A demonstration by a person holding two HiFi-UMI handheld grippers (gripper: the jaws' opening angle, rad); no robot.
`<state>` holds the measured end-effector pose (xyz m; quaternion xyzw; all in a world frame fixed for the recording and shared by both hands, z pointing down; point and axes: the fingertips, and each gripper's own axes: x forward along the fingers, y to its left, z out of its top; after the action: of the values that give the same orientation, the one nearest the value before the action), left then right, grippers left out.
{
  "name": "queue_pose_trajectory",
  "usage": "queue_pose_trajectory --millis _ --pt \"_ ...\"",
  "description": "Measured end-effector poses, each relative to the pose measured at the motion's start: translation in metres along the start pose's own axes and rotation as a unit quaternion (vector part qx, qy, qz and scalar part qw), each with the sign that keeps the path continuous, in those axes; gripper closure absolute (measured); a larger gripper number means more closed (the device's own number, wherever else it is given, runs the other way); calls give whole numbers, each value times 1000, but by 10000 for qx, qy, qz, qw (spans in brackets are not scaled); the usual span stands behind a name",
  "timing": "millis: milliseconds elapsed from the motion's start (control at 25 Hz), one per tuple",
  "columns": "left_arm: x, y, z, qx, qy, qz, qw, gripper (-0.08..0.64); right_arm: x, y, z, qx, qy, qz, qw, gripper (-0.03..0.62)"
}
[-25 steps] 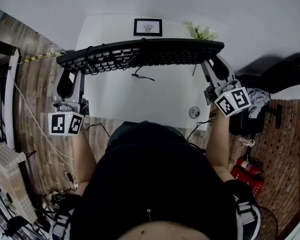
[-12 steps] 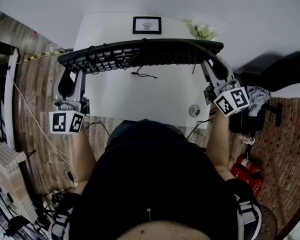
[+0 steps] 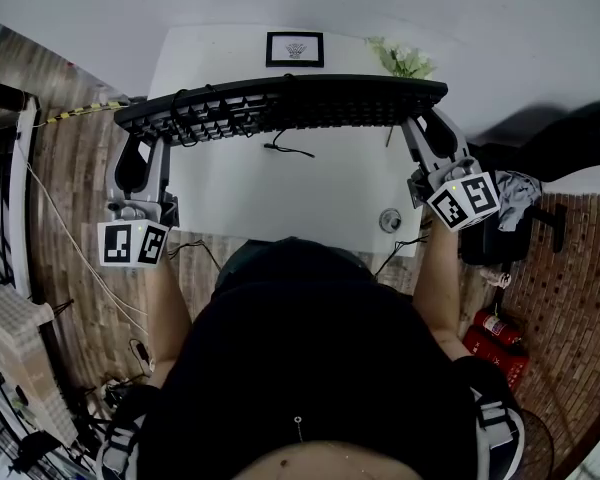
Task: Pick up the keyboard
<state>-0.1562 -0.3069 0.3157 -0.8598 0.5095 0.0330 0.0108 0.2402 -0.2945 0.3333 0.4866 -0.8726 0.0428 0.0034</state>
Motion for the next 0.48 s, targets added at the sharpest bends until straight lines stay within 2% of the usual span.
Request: queue_pose_trajectory --millis 480 --pt "1 0 1 7 28 -19 10000 368 -1 1 -1 8 36 -75 10000 453"
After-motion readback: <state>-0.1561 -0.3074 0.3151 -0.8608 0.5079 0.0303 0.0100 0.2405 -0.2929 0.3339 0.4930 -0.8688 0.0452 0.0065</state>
